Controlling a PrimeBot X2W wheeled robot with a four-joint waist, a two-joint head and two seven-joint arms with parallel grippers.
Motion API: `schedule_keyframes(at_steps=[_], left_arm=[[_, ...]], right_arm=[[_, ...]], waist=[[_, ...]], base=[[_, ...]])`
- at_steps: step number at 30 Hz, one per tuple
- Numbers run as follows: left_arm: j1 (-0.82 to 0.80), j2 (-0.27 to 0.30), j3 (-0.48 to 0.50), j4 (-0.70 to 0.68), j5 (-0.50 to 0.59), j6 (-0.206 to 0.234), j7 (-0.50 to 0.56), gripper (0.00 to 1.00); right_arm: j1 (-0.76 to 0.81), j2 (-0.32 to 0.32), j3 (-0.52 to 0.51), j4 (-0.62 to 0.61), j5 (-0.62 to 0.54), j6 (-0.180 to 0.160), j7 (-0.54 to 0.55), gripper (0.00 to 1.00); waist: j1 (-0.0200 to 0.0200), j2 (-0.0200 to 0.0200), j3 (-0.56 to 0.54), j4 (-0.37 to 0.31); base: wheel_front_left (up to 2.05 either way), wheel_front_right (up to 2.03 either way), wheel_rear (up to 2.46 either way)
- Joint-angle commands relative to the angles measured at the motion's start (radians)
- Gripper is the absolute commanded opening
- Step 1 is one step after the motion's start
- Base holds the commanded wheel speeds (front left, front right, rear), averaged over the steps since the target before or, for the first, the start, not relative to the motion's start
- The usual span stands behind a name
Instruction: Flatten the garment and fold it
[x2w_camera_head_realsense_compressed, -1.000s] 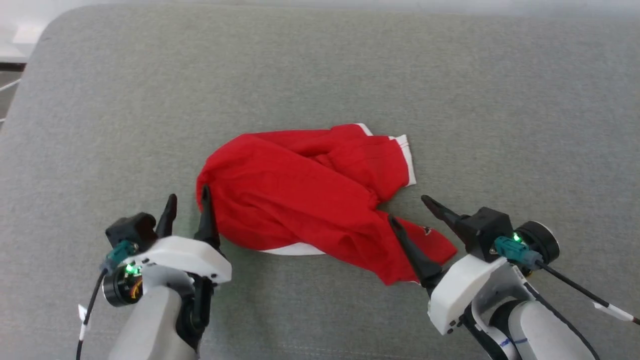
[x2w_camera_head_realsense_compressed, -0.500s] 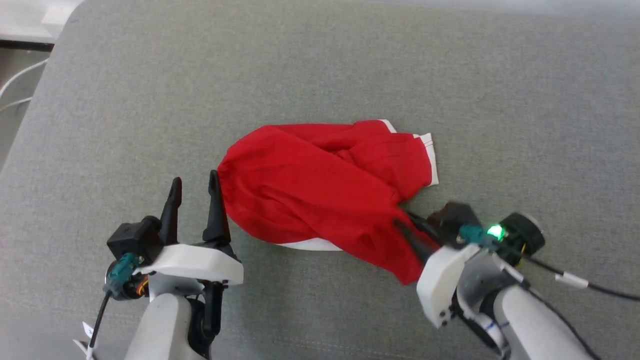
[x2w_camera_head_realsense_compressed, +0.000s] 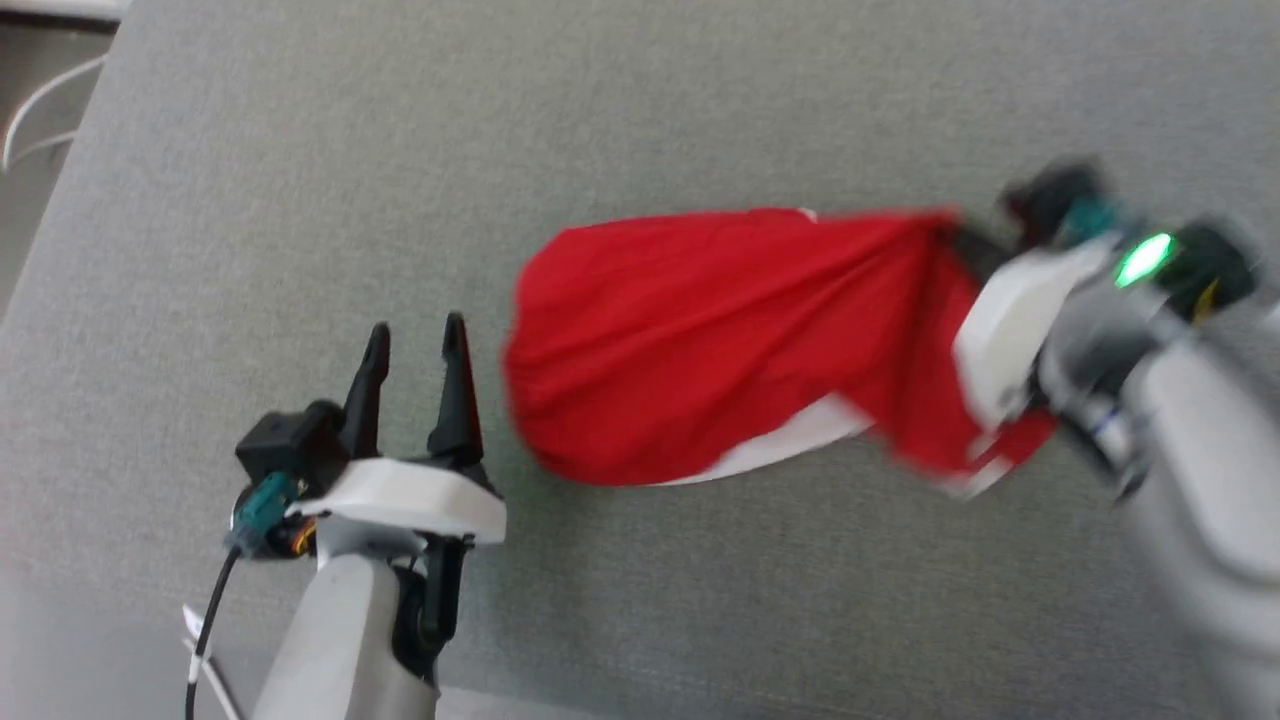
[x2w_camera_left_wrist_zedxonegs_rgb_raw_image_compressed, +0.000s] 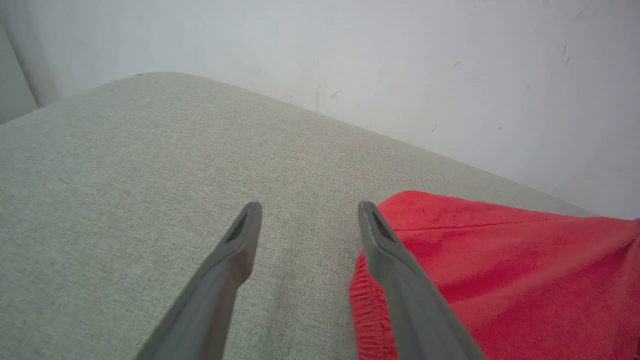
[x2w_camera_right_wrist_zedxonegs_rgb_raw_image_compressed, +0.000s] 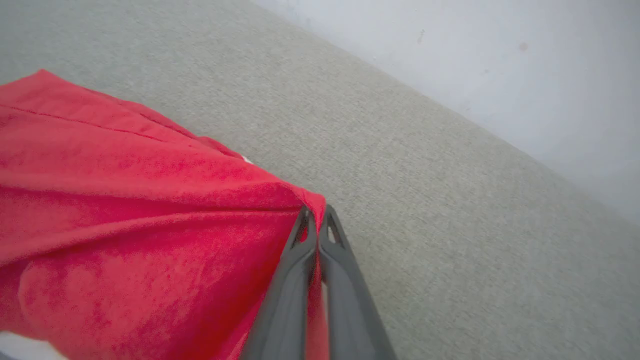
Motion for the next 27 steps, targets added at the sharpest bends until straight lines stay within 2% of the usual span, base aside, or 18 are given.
schedule_keyframes(at_steps=[1,6,7,8,12,16,22,27], left_arm=[[-0.023,-0.003,-0.007,0.001,-0.001,-0.008,-0.005,1.00],[-0.065,-0.004,-0.047,-0.008,-0.032,0.000,-0.005,1.00],[-0.071,-0.004,-0.054,-0.008,-0.036,0.002,-0.005,1.00],[-0.077,-0.004,-0.060,-0.008,-0.039,0.003,-0.005,1.00],[-0.088,-0.004,-0.077,-0.005,-0.050,0.009,-0.005,1.00],[-0.078,-0.004,-0.083,0.003,-0.037,0.004,-0.005,1.00],[-0.041,-0.004,-0.098,0.026,0.001,-0.042,-0.005,1.00],[-0.016,0.003,-0.152,0.078,0.028,-0.096,-0.005,1.00]], right_arm=[[-0.048,-0.011,-0.013,0.027,0.004,-0.001,0.006,0.00],[-0.226,-0.037,-0.067,0.206,-0.020,-0.001,-0.010,0.00],[-0.255,-0.036,-0.079,0.244,-0.034,-0.001,-0.026,0.31],[-0.278,-0.032,-0.092,0.280,-0.044,-0.001,-0.037,1.00],[-0.329,-0.008,-0.117,0.370,-0.072,-0.001,-0.112,1.00],[-0.293,0.012,-0.129,0.377,-0.089,-0.001,-0.223,1.00],[-0.113,0.062,-0.186,0.244,-0.080,-0.001,-0.416,1.00],[0.115,0.118,-0.208,0.069,-0.072,-0.001,-0.473,1.00]], waist=[[-0.0001,-0.0001,0.039,0.031],[-0.0001,-0.0001,0.094,0.066],[-0.0001,-0.0001,0.101,0.071],[-0.0001,-0.0001,0.108,0.076],[-0.0001,-0.0001,0.107,0.080],[-0.0001,-0.0001,0.071,0.052],[-0.0001,-0.0001,-0.013,-0.022],[-0.0001,-0.0001,-0.073,-0.087]], base=[[0.00,0.00,0.00],[0.00,0.00,0.00],[0.00,0.00,0.00],[0.00,0.00,0.00],[0.00,0.00,0.00],[0.00,0.00,0.00],[0.00,0.00,0.00],[0.00,0.00,0.00]])
